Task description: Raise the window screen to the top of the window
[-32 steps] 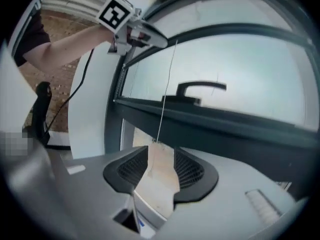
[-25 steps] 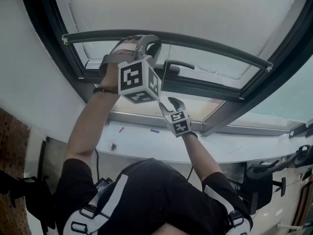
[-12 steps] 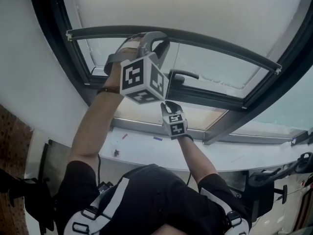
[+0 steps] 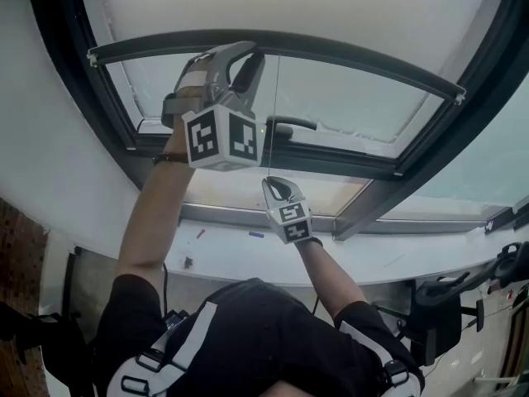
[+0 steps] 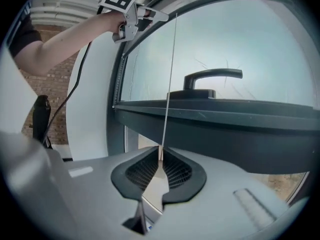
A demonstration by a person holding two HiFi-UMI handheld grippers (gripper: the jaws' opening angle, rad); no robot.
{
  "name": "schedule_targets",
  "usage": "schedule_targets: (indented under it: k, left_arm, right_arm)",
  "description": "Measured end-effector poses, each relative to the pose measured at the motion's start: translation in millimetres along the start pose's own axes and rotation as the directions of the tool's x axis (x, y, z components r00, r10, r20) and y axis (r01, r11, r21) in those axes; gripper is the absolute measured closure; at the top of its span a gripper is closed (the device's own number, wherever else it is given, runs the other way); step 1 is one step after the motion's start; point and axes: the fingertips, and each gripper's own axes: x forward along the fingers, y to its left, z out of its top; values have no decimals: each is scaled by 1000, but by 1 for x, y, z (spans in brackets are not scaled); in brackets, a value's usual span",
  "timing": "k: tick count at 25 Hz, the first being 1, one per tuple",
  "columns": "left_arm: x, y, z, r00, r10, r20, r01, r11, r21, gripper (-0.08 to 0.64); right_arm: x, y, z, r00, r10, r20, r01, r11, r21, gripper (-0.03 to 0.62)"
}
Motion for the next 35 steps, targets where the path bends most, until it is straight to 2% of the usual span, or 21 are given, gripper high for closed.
schedule_targets:
  k: [2, 3, 6, 9, 14, 19, 20, 21, 24, 26, 28, 31, 33, 35]
  left_arm:
    - [-3, 7, 4, 998, 60, 19, -60, 998, -6, 489]
    - [-7, 11, 6, 995, 90, 36, -89, 995, -38, 491]
    - [-22, 18, 4, 985, 160, 70, -141, 966, -216, 505]
    - [-26, 9, -10, 988, 138, 68, -108, 939, -327, 525]
    - [-33, -7, -24, 992, 97, 77, -57, 908, -414, 557]
    - [-35, -19, -35, 997, 43, 63, -4, 854, -521, 557]
    - [-36, -21, -38, 998, 36, 58, 2, 837, -547, 557]
    - [-37, -22, -41, 998, 32, 60, 9, 810, -586, 557]
    - [-39, -27, -50, 996, 26, 89, 47, 687, -725, 557]
    - [-39, -31, -56, 995, 9, 102, 73, 638, -767, 557]
    - [-41, -35, -60, 993, 2, 115, 90, 612, -786, 557]
    - [-44, -48, -68, 995, -4, 103, 85, 597, -797, 557]
    - [-45, -54, -70, 995, -4, 101, 84, 592, -802, 557]
    - [-45, -56, -69, 994, -7, 109, 91, 599, -796, 557]
  right_arm:
    - [-4, 2, 8, 1000, 1, 18, -1, 1000, 1, 560]
    - [-7, 3, 14, 999, -1, 37, 1, 1000, -16, 560]
    - [-20, 5, 47, 990, -9, 138, 19, 997, -69, 560]
    - [-25, 2, 88, 979, -8, 203, 24, 997, -78, 560]
    - [-33, -4, 131, 963, -23, 268, 58, 991, -122, 560]
    - [-31, -3, 159, 954, -7, 300, 42, 993, -111, 560]
    - [-32, -3, 164, 951, -11, 309, 49, 992, -115, 560]
    - [-33, -4, 169, 946, -17, 323, 57, 992, -115, 560]
    - [-43, -13, 191, 923, -43, 383, 84, 992, -91, 560]
    - [-49, -18, 208, 912, -49, 408, 89, 993, -80, 560]
    - [-53, -22, 221, 910, -45, 412, 88, 992, -87, 560]
    - [-57, -30, 227, 902, -47, 429, 105, 988, -111, 560]
    - [-64, -35, 235, 894, -53, 444, 116, 987, -115, 560]
    - [-72, -39, 250, 882, -62, 467, 133, 984, -121, 560]
